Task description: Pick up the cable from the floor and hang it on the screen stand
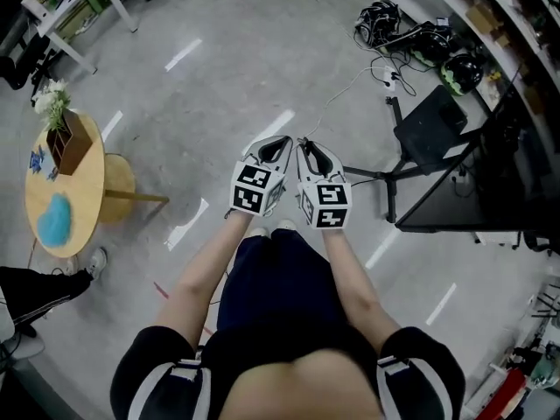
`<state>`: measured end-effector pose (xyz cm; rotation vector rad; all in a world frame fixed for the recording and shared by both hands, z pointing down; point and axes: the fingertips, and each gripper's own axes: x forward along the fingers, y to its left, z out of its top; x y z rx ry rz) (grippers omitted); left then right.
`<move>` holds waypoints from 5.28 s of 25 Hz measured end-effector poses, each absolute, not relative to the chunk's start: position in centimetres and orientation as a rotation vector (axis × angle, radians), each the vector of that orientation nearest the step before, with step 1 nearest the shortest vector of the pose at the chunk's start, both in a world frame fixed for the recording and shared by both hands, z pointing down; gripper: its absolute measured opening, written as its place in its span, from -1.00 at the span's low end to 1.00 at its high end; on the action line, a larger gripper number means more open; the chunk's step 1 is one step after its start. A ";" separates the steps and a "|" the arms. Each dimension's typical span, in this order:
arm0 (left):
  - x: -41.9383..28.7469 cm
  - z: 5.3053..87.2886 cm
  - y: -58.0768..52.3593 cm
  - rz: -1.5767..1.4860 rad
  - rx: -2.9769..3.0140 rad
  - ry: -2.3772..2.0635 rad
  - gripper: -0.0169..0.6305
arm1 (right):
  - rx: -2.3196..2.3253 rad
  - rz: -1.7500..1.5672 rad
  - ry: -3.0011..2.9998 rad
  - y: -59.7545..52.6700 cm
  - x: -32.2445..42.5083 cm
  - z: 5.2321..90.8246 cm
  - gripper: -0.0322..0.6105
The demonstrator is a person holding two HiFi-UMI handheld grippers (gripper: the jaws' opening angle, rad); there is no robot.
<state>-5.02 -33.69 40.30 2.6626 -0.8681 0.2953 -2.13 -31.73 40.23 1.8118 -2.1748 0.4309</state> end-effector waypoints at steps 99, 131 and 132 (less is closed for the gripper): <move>29.8 29.3 5.4 0.259 2.887 -0.413 -0.93 | 2.030 0.102 -2.087 6.7 31.7 26.1 -0.58; 40.0 -0.3 -9.9 -0.170 3.100 -0.424 -0.93 | 1.802 -0.457 -2.260 -12.1 41.4 -6.9 -0.58; 40.1 -0.9 -10.2 -0.183 3.105 -0.429 -0.93 | 1.791 -0.483 -2.264 -12.2 41.3 -8.2 -0.58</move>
